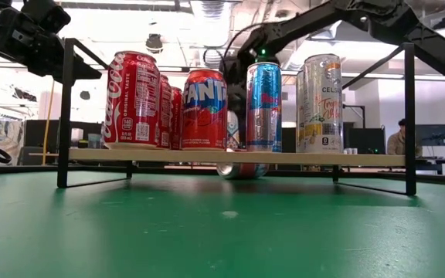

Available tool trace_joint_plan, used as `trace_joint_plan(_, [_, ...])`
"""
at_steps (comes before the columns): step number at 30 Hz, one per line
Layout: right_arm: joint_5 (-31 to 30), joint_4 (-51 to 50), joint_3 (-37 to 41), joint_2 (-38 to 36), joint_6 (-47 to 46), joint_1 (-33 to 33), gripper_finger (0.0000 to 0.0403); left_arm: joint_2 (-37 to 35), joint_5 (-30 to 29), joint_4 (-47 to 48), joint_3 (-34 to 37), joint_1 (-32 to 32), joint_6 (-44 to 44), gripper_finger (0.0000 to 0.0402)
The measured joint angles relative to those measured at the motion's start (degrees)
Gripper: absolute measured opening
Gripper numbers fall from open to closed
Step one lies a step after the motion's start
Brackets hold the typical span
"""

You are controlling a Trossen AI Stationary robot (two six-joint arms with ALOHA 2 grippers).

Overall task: Place canned beverage on shelf
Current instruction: Put the orange soda can on the shelf aligned with the other orange soda cans

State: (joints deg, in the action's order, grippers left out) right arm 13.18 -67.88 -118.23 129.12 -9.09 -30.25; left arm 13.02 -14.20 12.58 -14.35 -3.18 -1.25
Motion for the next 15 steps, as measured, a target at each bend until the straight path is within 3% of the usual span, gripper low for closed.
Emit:
trace_joint_plan(8, [0.11, -5.16, -8.34, -0.66, 9.77, -1.04, 0.0029, -0.01, 0.04, 0.04, 0.00, 0.01, 0.00, 0.0000])
trace_joint_plan(15, [0.09, -3.52, -9.53, -0.61, 12.35, -1.38, 0.0033, 0.00, -0.02, 0.03, 0.00, 0.00, 0.22, 0.0000])
